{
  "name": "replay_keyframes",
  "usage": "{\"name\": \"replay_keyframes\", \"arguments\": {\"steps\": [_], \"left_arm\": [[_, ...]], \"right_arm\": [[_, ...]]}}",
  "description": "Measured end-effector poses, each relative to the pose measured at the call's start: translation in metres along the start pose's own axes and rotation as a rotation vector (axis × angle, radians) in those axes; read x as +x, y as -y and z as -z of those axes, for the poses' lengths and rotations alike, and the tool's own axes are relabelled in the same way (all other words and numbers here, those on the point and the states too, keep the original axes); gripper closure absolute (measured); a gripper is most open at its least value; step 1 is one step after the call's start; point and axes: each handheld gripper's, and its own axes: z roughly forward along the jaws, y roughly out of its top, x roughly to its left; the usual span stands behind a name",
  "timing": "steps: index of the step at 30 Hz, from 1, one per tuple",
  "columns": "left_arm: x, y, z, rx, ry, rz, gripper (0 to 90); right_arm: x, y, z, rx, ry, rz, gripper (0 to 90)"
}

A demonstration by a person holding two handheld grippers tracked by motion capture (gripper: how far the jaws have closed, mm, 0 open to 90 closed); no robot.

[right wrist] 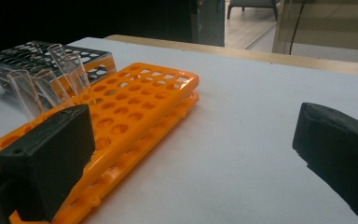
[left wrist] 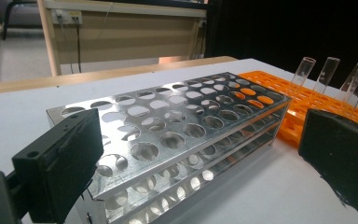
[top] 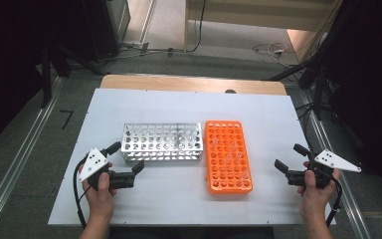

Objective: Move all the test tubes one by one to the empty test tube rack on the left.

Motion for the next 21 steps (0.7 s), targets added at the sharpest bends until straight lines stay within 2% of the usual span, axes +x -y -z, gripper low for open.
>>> {"name": "replay_keyframes", "arguments": {"steps": [4, 8, 11, 13, 16, 21], "left_arm": [[-0.001, -0.001, 0.004, 0.003, 0.004, 0.016, 0.0], [-0.004, -0.003, 0.009, -0.001, 0.003, 0.010, 0.0], [-0.006, -0.004, 0.010, -0.001, 0.006, 0.020, 0.0], [-0.007, -0.005, 0.010, 0.001, 0.005, 0.015, 0.0], [-0.010, -0.005, 0.009, 0.003, 0.011, 0.011, 0.0], [-0.014, -0.006, 0.006, 0.010, 0.028, 0.009, 0.0]], "right_arm": [[0.005, -0.004, 0.004, -0.001, -0.029, 0.001, 0.0], [0.012, -0.005, 0.004, 0.009, -0.073, 0.004, 0.0], [0.020, -0.007, 0.001, 0.030, -0.154, 0.009, 0.0], [0.027, -0.008, -0.002, 0.060, -0.190, 0.029, 0.9], [0.038, -0.008, -0.005, 0.087, -0.224, 0.050, 12.3], [0.047, -0.005, -0.012, 0.119, -0.323, 0.044, 28.9]]}}
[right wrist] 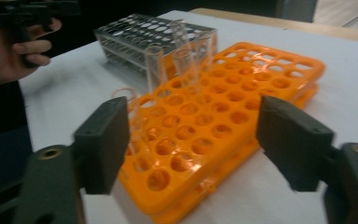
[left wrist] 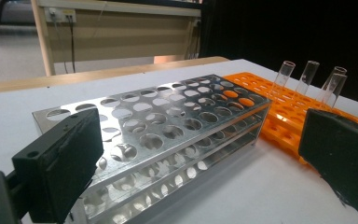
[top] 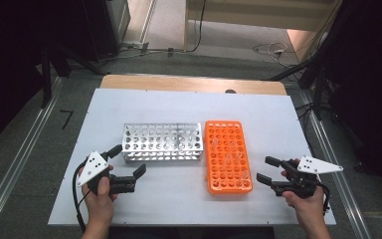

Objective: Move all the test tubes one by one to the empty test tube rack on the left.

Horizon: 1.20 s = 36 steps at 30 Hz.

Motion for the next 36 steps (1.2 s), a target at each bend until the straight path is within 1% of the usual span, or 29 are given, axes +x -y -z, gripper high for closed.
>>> {"name": "replay_keyframes", "arguments": {"steps": [4, 9, 12, 14, 16, 18, 24, 27, 29, 31, 32, 33, 36], "left_arm": [[-0.003, 0.000, -0.002, 0.006, 0.013, 0.004, 0.0], [-0.007, 0.001, -0.005, 0.012, 0.029, 0.000, 0.0], [-0.009, 0.001, -0.006, 0.013, 0.035, 0.001, 0.0], [-0.010, 0.001, -0.007, 0.019, 0.034, -0.001, 0.0], [-0.011, 0.001, -0.008, 0.019, 0.039, 0.003, 0.0], [-0.012, 0.001, -0.008, 0.022, 0.043, -0.003, 0.0], [-0.013, 0.002, -0.009, 0.023, 0.051, 0.002, 0.0], [-0.014, 0.002, -0.010, 0.026, 0.054, 0.000, 0.0], [-0.015, 0.002, -0.010, 0.027, 0.054, -0.001, 0.0], [-0.016, 0.001, -0.011, 0.025, 0.056, 0.002, 0.0], [-0.016, 0.001, -0.011, 0.023, 0.058, 0.003, 0.0], [-0.017, 0.001, -0.010, 0.023, 0.057, 0.004, 0.0], [-0.017, 0.000, -0.010, 0.017, 0.057, 0.005, 0.0]], "right_arm": [[0.005, 0.002, -0.008, 0.025, -0.044, -0.004, 38.7], [0.012, 0.006, -0.022, 0.078, -0.094, -0.008, 48.7], [0.017, 0.009, -0.030, 0.115, -0.109, 0.011, 53.4], [0.020, 0.010, -0.035, 0.129, -0.120, 0.022, 56.8], [0.022, 0.012, -0.040, 0.143, -0.122, 0.031, 59.2], [0.022, 0.013, -0.043, 0.161, -0.123, 0.037, 60.6], [0.023, 0.016, -0.047, 0.179, -0.106, 0.050, 63.6], [0.022, 0.017, -0.047, 0.170, -0.093, 0.058, 65.5], [0.023, 0.018, -0.046, 0.166, -0.069, 0.087, 69.2], [0.024, 0.018, -0.046, 0.169, -0.062, 0.103, 73.1], [0.025, 0.018, -0.046, 0.170, -0.056, 0.116, 73.4], [0.025, 0.017, -0.045, 0.175, -0.052, 0.120, 73.7], [0.026, 0.014, -0.045, 0.162, -0.061, 0.113, 73.9]]}}
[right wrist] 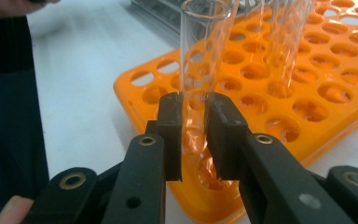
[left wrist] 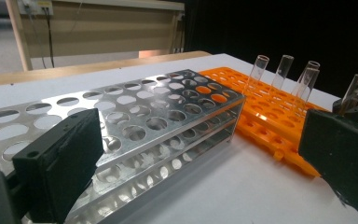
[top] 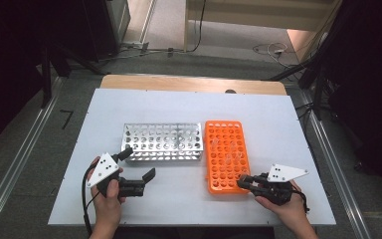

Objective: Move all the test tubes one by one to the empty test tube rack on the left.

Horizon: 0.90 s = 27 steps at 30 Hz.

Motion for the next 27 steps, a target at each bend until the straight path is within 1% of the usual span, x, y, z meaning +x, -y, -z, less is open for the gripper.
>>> {"name": "replay_keyframes", "arguments": {"steps": [4, 7, 9, 11, 12, 14, 16, 18, 20, 23, 27], "left_arm": [[-0.001, 0.000, -0.001, 0.008, 0.008, -0.002, 0.0], [-0.002, -0.001, -0.002, 0.014, 0.003, -0.006, 0.0], [-0.003, -0.001, -0.003, 0.018, 0.005, -0.008, 0.0], [-0.005, -0.002, -0.004, 0.022, 0.010, -0.009, 0.0], [-0.006, -0.003, -0.004, 0.027, 0.013, -0.015, 0.0], [-0.007, -0.004, -0.006, 0.032, 0.019, -0.014, 0.0], [-0.010, -0.006, -0.007, 0.037, 0.011, -0.015, 0.0], [-0.012, -0.008, -0.009, 0.043, 0.027, -0.015, 0.0], [-0.015, -0.011, -0.011, 0.054, 0.053, -0.018, 0.0], [-0.021, -0.015, -0.014, 0.063, 0.074, -0.013, 0.0], [-0.030, -0.022, -0.018, 0.063, 0.123, -0.010, 0.0]], "right_arm": [[0.000, -0.007, 0.005, -0.006, 0.013, -0.020, 74.1], [0.000, -0.012, 0.011, -0.012, 0.021, -0.052, 74.1], [0.001, -0.016, 0.014, -0.017, 0.027, -0.056, 74.1], [0.002, -0.020, 0.018, -0.021, 0.048, -0.054, 74.2], [0.002, -0.021, 0.021, -0.029, 0.055, -0.058, 74.2], [0.003, -0.025, 0.025, -0.046, 0.059, -0.073, 74.2], [0.004, -0.029, 0.028, -0.056, 0.070, -0.078, 74.3], [0.008, -0.034, 0.029, -0.067, 0.070, -0.080, 74.3], [0.012, -0.039, 0.028, -0.065, 0.075, -0.068, 74.3], [0.018, -0.047, 0.022, -0.066, 0.061, -0.061, 74.3], [0.027, -0.057, 0.010, -0.061, 0.035, -0.055, 74.3]]}}
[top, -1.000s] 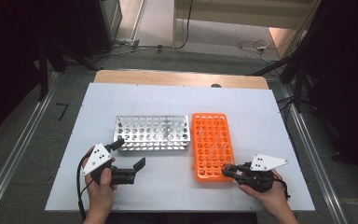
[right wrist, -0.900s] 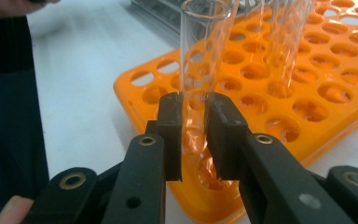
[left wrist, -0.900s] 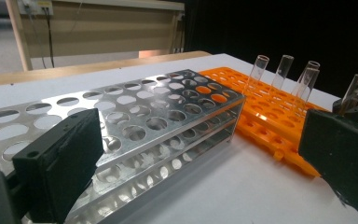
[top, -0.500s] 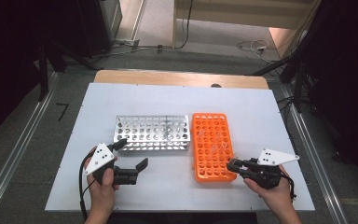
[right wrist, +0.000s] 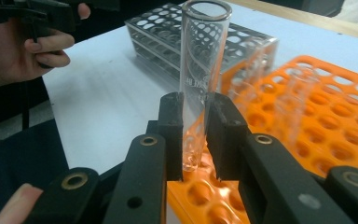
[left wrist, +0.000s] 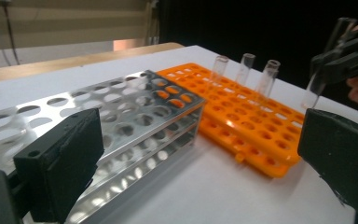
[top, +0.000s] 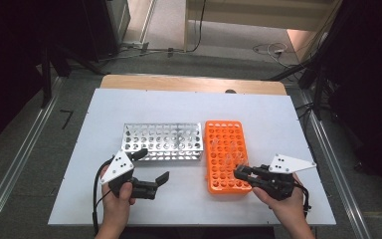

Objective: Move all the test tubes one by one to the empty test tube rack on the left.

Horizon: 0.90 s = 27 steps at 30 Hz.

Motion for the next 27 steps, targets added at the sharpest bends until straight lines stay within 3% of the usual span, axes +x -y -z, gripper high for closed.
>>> {"name": "replay_keyframes", "arguments": {"steps": [4, 10, 27], "left_arm": [[-0.009, -0.007, -0.005, 0.004, 0.035, 0.004, 0.4], [-0.020, -0.011, -0.012, 0.047, 0.053, 0.007, 8.0], [-0.049, -0.020, -0.026, 0.076, 0.162, 0.002, 28.9]], "right_arm": [[0.009, -0.007, -0.014, 0.009, -0.031, 0.012, 74.3], [0.021, -0.013, -0.033, 0.018, -0.077, 0.014, 74.3], [0.050, -0.012, -0.066, 0.073, -0.118, 0.066, 74.3]]}}
